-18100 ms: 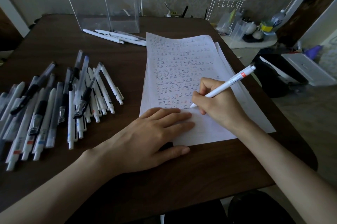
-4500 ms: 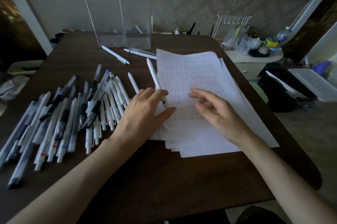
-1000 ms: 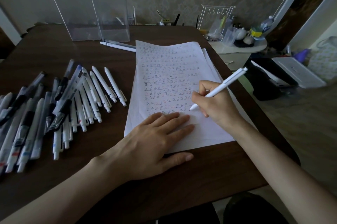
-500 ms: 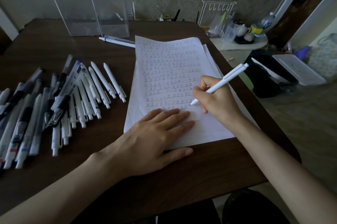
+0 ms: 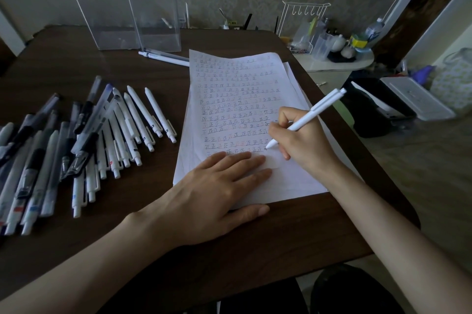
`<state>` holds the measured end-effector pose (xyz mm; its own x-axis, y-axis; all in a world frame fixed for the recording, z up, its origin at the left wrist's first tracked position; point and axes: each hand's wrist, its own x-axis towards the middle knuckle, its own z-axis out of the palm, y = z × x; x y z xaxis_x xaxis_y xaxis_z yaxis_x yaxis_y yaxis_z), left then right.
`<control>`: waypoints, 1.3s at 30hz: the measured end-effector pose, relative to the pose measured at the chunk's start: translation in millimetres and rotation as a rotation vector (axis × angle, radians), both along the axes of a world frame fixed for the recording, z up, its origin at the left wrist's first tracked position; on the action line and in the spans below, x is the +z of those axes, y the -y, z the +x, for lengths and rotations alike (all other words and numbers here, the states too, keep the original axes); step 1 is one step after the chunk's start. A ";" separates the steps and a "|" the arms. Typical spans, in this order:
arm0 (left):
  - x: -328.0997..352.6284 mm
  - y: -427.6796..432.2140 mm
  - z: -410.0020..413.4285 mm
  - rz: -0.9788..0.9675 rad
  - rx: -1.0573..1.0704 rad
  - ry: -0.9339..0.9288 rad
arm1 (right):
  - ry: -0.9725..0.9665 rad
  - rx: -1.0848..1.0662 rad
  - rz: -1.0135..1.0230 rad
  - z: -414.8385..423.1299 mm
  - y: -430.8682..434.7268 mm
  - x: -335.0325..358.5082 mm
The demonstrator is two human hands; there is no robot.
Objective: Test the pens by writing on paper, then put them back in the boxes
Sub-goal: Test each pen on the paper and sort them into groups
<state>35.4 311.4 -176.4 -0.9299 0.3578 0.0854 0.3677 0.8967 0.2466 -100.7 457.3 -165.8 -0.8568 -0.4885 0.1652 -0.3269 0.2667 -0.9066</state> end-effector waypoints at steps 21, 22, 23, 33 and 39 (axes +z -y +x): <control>2.7 8.4 -1.1 0.297 0.144 -0.121 | 0.016 0.197 -0.055 -3.7 -2.9 0.9; 4.1 10.5 -1.2 0.347 0.171 -0.102 | -0.007 0.225 -0.023 -3.6 -3.2 -0.1; 4.5 12.0 -1.5 0.385 0.177 -0.081 | -0.016 0.238 -0.001 -3.3 -3.8 0.3; 2.8 14.6 -4.4 0.394 0.073 -0.124 | 0.001 0.352 0.062 4.0 -3.5 3.7; -1.7 15.3 -5.3 0.398 0.056 -0.168 | 0.011 0.378 0.074 3.4 -4.4 2.2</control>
